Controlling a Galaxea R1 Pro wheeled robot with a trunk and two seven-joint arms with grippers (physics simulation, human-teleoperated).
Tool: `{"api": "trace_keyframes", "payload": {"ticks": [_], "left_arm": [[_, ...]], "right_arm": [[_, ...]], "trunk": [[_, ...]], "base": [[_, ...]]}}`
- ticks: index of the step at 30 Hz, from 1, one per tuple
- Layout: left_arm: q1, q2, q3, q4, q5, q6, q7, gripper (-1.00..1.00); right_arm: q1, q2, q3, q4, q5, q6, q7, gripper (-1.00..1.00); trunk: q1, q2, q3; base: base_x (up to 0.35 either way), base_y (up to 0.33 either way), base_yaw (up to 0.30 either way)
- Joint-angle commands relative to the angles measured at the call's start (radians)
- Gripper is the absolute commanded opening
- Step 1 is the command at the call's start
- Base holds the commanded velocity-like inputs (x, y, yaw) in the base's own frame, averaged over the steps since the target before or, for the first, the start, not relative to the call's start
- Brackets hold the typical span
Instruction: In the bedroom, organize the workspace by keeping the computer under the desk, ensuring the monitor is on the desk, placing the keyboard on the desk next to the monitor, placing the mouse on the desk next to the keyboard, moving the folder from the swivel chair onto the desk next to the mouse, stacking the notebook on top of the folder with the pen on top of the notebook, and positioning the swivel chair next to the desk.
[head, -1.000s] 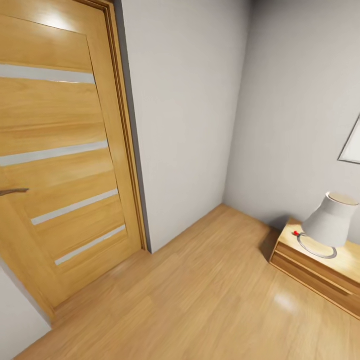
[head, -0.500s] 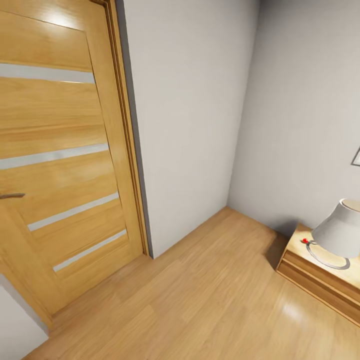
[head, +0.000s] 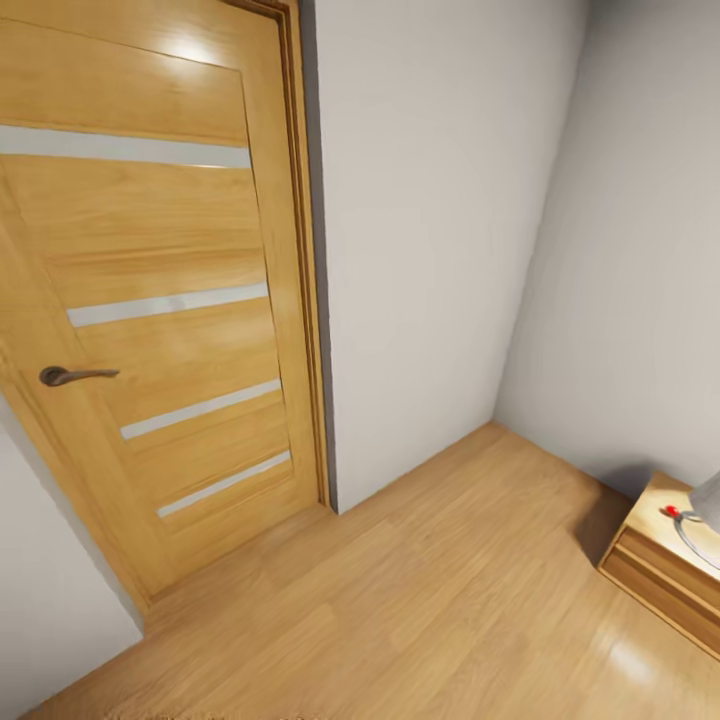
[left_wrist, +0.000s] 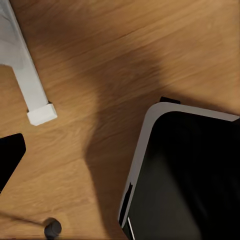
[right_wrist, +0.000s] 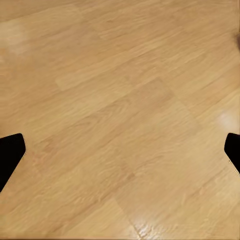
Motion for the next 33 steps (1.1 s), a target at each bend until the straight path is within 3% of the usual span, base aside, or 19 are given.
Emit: {"api": "trace_keyframes", "payload": {"ticks": [1,7,13,19,33], "left_arm": [[0.0,0.0,-0.005,-0.001,0.003,-0.002,0.004,1.0],[0.0,-0.001,-0.006,0.0,0.003,-0.003,0.005,1.0],[0.0,-0.003,-0.007,0.01,0.003,-0.035,0.005,1.0],[0.0,-0.003,-0.006,0.019,0.003,-0.061,0.005,1.0],[0.0,-0.003,-0.005,0.02,0.003,-0.064,0.005,1.0]], "right_arm": [[0.0,0.0,0.005,0.001,0.011,-0.017,-0.018,1.0],[-0.001,0.003,0.007,0.005,0.013,-0.172,-0.13,1.0],[0.0,0.017,0.007,0.024,0.031,-0.266,-0.203,1.0],[0.0,0.023,0.007,0.041,0.052,-0.287,-0.218,1.0],[0.0,0.023,0.008,0.052,0.063,-0.289,-0.22,1.0]], "trunk": [[0.0,-0.001,-0.001],[0.0,-0.001,-0.001],[0.0,-0.001,-0.001],[0.0,-0.001,0.001],[0.0,-0.001,0.005]], "base": [[0.008,0.0,0.286],[0.223,-0.048,0.287],[0.293,-0.176,0.287],[0.196,-0.175,0.287],[0.02,-0.021,0.287]]}}
